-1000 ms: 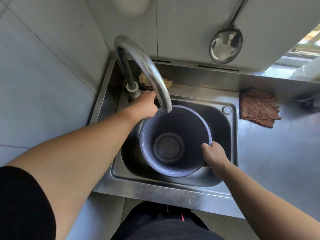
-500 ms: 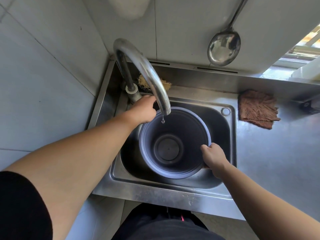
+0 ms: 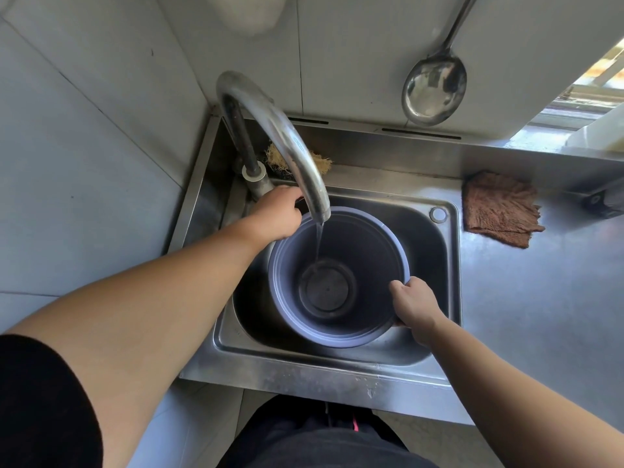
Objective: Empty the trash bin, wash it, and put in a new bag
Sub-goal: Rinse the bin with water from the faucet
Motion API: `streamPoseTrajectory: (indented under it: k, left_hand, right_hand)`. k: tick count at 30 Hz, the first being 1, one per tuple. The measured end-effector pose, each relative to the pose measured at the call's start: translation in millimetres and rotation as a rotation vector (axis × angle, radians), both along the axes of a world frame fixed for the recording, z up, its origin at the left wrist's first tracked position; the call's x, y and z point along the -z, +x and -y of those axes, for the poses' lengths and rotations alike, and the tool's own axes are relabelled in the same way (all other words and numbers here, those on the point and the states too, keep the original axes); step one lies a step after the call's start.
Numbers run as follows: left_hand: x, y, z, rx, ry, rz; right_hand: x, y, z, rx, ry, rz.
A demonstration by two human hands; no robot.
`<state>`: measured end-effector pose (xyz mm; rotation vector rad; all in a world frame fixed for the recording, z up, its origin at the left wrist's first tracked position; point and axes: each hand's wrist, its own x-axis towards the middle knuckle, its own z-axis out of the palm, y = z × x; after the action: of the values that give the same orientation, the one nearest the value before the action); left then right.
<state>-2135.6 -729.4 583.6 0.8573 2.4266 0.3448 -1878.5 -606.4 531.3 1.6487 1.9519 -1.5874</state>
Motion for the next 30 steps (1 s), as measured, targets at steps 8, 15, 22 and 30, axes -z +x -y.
streamPoseTrajectory:
  k: [8,15,22,30]
  left_hand:
    - [-0.8,1.7,0.8,-0.028,0.048,-0.048]
    - [-2.3,6.9,-2.2,-0.102,0.093,-0.099]
    - [-3.0,5.1,-4.4,-0.159,0.128,-0.009]
    - [-4.2,3.0,-6.5,-0.119,0.070,-0.092]
  right_hand:
    - [-2.1,-0.1,1.4,-0.017,0.015,0.010]
    - [-1.6,0.4,3.1,-0.012,0.022,0.025]
    - [-2.6,0.1,4.3,-0.025,0.045,0.047]
    - [-0.8,0.6,4.5,-0.035,0.063,0.036]
